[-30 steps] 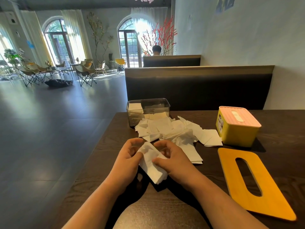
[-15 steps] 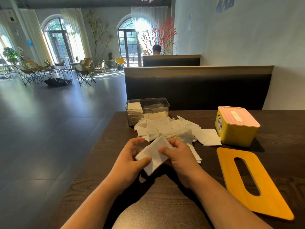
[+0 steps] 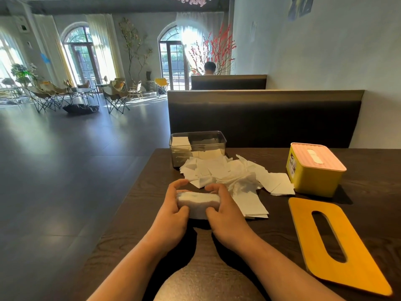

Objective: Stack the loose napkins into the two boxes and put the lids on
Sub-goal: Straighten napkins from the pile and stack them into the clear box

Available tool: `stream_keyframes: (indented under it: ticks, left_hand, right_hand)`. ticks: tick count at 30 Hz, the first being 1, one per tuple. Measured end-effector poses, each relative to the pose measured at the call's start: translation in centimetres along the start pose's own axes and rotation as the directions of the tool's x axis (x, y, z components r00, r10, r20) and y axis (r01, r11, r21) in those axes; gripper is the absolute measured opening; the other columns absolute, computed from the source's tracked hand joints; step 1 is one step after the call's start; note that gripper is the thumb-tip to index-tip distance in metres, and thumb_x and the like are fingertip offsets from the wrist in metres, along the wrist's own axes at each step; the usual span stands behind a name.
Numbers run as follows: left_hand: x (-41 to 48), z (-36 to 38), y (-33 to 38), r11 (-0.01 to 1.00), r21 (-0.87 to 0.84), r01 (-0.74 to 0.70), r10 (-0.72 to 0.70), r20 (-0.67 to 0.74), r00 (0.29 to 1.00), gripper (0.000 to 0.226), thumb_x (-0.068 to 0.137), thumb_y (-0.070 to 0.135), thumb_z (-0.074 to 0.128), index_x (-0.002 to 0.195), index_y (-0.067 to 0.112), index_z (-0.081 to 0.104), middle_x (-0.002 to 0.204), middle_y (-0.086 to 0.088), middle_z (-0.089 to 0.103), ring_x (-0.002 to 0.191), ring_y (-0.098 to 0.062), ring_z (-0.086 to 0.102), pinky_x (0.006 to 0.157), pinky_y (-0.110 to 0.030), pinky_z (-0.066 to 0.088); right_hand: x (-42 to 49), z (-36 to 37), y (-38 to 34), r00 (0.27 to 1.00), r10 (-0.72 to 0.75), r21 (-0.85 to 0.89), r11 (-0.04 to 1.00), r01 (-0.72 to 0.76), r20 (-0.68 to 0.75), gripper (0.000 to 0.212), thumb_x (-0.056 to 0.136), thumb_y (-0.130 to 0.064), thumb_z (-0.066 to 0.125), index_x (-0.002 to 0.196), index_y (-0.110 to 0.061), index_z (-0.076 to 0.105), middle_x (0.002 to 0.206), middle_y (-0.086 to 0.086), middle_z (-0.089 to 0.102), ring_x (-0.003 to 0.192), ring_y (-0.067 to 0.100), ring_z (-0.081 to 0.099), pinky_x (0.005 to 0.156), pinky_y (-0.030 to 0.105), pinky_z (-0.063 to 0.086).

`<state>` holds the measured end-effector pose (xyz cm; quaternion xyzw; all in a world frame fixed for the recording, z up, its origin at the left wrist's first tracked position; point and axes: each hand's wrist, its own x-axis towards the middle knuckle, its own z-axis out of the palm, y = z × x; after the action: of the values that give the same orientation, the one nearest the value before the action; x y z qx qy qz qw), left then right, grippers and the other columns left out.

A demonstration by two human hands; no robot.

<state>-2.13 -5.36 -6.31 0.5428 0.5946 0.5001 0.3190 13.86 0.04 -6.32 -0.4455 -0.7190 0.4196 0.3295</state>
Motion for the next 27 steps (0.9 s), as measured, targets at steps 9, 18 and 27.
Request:
stream_keyframes:
  ticks: [9,18,27]
  left_hand:
    - [0.5,0.4,-0.4,0.988,0.142,0.063,-0.062,-0.01,0.998,0.055,0.1,0.004,0.049,0.139,0.042,0.041,0.102,-0.003,0.068,0.081,-0.009,0.066,0.063,-0.012,0.049]
    - [0.6,-1.2,3.1,0.996,0.052,0.069,-0.07,0.024,0.997,0.04,0.102,0.012,0.062,0.132,0.035,0.049,0.118,-0.003,0.063,0.087,-0.012,0.074,0.07,-0.024,0.061]
    - [6.0,-3.1,9.6,0.992,-0.013,-0.123,0.121,-0.116,0.986,0.049,0.097,0.019,0.073,0.127,0.044,0.045,0.123,0.003,0.06,0.106,-0.021,0.068,0.086,-0.034,0.064]
  right_hand:
    - [0.1,0.0,0.1,0.999,0.047,-0.041,0.998,-0.047,0.01,0.058,0.096,-0.002,0.05,0.14,-0.038,0.036,0.14,-0.009,0.045,0.126,0.012,0.048,0.108,0.028,0.043]
    - [1.1,-3.4,-3.7,0.998,0.053,0.117,0.992,-0.048,-0.033,0.062,0.1,0.001,0.059,0.139,-0.043,0.04,0.135,0.001,0.046,0.113,0.018,0.057,0.072,0.02,0.061]
    - [8.7,-8.5,-13.1,0.98,-0.192,-0.057,0.98,0.19,-0.047,0.055,0.097,-0.006,0.068,0.139,-0.032,0.045,0.12,0.002,0.059,0.103,0.017,0.063,0.074,0.025,0.061]
